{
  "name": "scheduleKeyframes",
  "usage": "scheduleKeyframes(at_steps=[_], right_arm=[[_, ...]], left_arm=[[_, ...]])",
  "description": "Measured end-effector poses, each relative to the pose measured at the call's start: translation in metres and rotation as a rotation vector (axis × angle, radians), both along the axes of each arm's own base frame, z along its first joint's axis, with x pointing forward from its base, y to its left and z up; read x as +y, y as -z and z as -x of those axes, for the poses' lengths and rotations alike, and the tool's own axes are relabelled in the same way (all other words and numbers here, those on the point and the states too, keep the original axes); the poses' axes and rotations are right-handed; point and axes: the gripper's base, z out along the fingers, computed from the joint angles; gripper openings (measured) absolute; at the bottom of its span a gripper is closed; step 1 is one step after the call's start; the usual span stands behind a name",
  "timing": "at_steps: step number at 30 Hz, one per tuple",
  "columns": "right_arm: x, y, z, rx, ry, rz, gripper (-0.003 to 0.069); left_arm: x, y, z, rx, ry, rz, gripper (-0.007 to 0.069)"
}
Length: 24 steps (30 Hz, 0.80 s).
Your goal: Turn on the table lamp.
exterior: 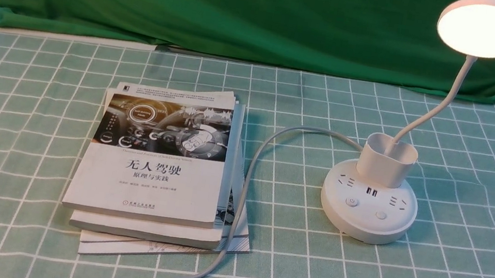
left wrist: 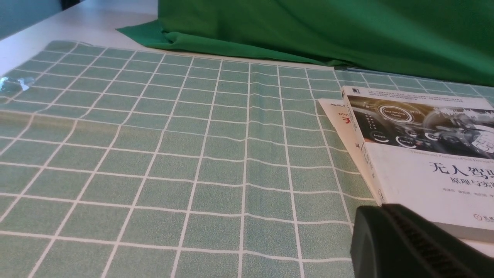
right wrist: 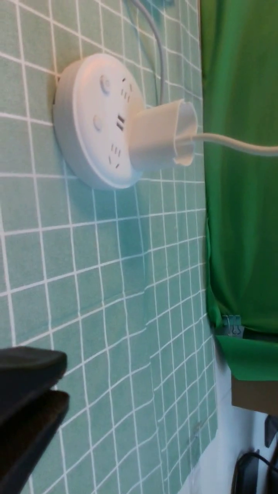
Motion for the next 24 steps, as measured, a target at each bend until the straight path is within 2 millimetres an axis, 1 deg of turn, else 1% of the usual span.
scheduleKeyframes(at_steps=[17, 24], right_arm=[[0.0007, 0.0001, 0.0, 0.001, -0.013, 0.0, 0.0165], [0.0007, 0.0002, 0.0, 0.002, -0.013, -0.001, 0.0192]], left_arm=[[0.0, 0.0, 0.0, 0.0, 0.0, 0.0, 0.0021], [0.0, 0.0, 0.0, 0.0, 0.0, 0.0, 0.0021]])
